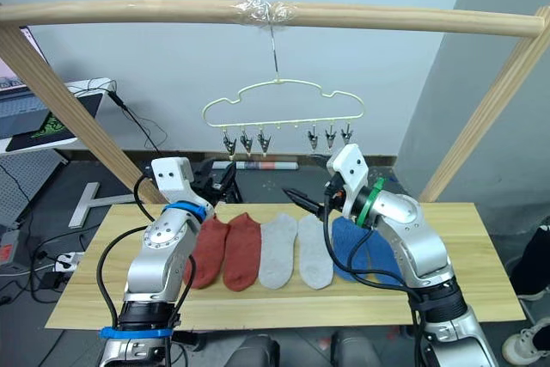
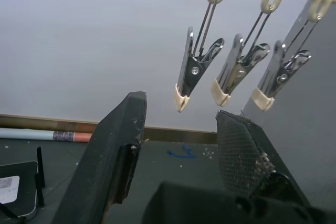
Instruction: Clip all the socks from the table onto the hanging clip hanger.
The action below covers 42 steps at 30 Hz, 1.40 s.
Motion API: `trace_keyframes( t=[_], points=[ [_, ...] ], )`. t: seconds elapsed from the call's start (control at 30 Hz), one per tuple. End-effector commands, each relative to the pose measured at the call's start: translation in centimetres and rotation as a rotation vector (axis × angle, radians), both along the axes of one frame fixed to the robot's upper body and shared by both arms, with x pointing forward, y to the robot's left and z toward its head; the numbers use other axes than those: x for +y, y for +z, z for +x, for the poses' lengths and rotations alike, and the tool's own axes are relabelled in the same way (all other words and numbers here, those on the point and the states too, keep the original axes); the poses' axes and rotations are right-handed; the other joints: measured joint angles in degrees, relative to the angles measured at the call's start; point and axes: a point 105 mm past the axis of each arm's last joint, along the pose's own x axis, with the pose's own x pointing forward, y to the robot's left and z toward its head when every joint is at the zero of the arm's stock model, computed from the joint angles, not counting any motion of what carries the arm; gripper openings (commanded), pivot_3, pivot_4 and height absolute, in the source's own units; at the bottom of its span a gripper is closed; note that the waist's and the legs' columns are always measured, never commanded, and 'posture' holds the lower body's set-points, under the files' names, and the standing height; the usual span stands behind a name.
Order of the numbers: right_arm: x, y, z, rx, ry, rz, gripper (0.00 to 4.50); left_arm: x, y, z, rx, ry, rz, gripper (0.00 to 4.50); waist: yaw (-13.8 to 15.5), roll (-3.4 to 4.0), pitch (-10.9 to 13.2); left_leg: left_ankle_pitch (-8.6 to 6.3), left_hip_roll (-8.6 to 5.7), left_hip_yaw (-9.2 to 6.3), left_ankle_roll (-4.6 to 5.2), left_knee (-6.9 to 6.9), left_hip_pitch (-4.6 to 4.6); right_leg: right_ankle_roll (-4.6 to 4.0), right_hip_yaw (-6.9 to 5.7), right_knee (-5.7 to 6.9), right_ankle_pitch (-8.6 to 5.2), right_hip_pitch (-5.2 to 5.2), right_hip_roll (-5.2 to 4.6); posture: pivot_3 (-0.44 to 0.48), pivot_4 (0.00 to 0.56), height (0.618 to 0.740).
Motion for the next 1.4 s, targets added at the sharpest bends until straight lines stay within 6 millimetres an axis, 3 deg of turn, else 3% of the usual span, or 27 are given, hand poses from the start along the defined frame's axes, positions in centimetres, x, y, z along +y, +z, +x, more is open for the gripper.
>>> trace_keyframes(
  t=[0.03,0.4,0.9,1.4],
  points=[
    [1.1,2.3,-0.9,-0.07,0.066,0.025,4.5,0.1,1.7,0.5,-0.072,0.012,0.001,2.47,0.0,-0.06,0.2,0.0,0.01,-0.02,0.0,0.02,0.0,0.0,-0.01,0.01,0.0,0.0,0.0,-0.039,0.179,0.74],
    [1.6,3.7,-1.1,-0.092,0.078,0.038,4.5,-1.1,2.1,2.3,-0.106,0.011,-0.01,2.47,-0.1,-0.12,0.5,0.0,-0.01,-0.03,0.0,0.13,-0.05,-0.11,-0.05,0.02,0.11,0.0,-0.02,-0.038,0.179,0.74],
    [1.5,4.8,-1.1,-0.099,0.059,0.061,4.5,-1.4,4.3,3.0,-0.181,0.019,-0.009,2.47,-0.7,-0.12,0.7,0.0,0.0,-0.01,0.0,0.19,-0.08,-0.1,-0.04,0.02,0.13,0.0,-0.03,-0.048,0.188,0.74],
    [1.1,5.7,-0.9,-0.104,0.037,0.073,4.5,-1.2,4.4,3.5,-0.194,0.035,-0.002,2.47,-1.2,-0.11,0.9,0.0,0.0,-0.02,0.01,0.21,-0.1,-0.1,-0.04,0.02,0.14,0.0,-0.04,-0.061,0.198,0.74]
  ],
)
